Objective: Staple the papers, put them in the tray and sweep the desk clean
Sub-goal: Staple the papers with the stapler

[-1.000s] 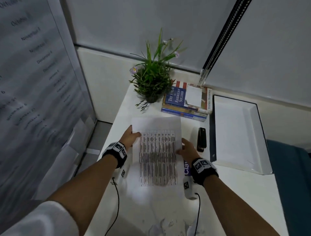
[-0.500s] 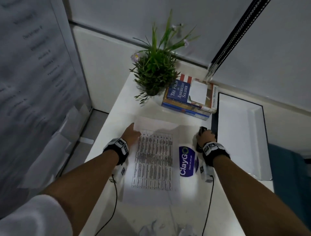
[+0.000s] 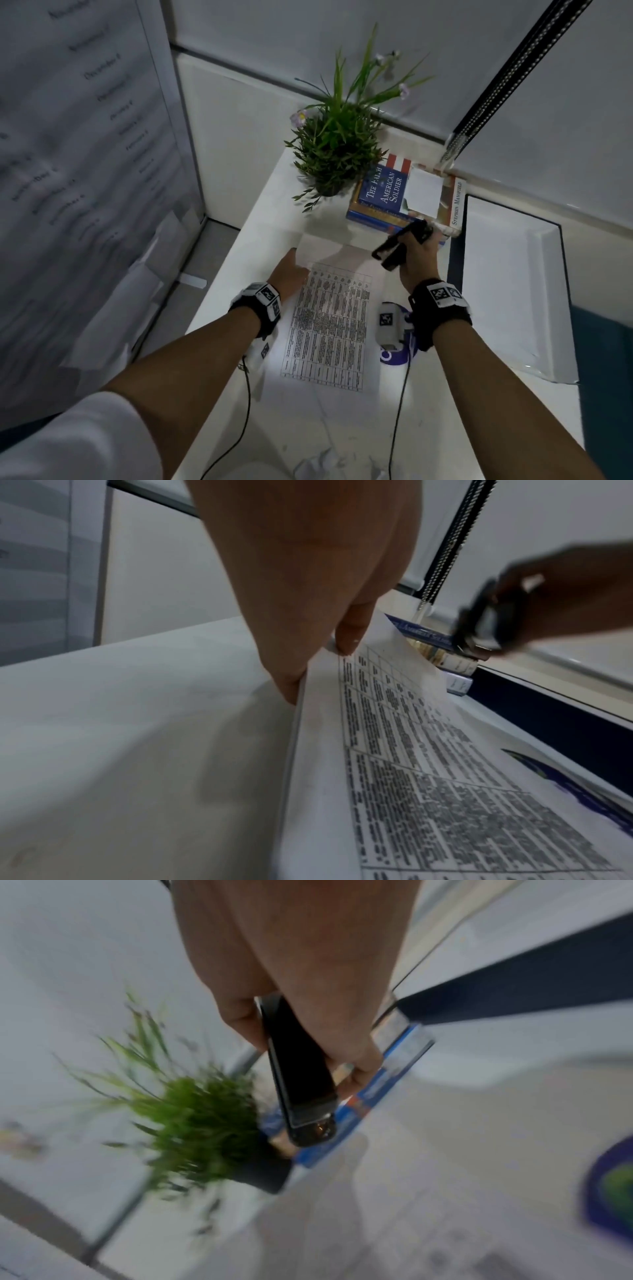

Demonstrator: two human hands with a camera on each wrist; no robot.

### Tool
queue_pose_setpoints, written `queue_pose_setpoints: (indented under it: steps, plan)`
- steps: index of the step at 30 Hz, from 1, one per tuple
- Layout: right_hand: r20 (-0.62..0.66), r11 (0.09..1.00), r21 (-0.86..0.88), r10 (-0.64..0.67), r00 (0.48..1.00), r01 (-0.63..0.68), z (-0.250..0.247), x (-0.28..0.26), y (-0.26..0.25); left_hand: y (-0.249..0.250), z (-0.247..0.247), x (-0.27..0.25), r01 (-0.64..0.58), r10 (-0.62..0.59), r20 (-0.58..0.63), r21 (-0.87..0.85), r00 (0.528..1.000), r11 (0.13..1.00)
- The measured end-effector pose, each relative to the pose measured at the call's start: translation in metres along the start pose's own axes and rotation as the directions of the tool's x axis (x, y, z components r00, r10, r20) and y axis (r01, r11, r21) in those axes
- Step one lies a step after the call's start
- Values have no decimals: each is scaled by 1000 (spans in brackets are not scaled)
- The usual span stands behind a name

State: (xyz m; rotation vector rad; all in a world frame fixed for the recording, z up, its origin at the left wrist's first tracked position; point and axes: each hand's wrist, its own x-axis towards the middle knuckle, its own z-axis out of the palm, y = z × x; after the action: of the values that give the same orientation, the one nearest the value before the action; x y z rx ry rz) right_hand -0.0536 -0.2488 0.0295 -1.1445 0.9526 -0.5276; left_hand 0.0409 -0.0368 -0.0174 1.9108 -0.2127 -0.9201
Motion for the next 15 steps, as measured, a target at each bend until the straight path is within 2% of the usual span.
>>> queue_pose_setpoints:
  steps: [2,4,9,15]
  plan:
    - [46,992,125,-7,999,1,34,-12,-12,3,0,-4,-49,49,-14,32,999,998]
    - [72,987,163,-9,997,-3,62,-26,-20,3,1,-7,-103,109,-40,122,993,987]
    - [110,995,-3,-98,989,99,106,-48,-13,7,2,-17,-148,168,-72,229,983,962]
    - [112,985,-127,-105,988,119,115,-58,-5,6,0,-23,-176,193,-77,190,978,966]
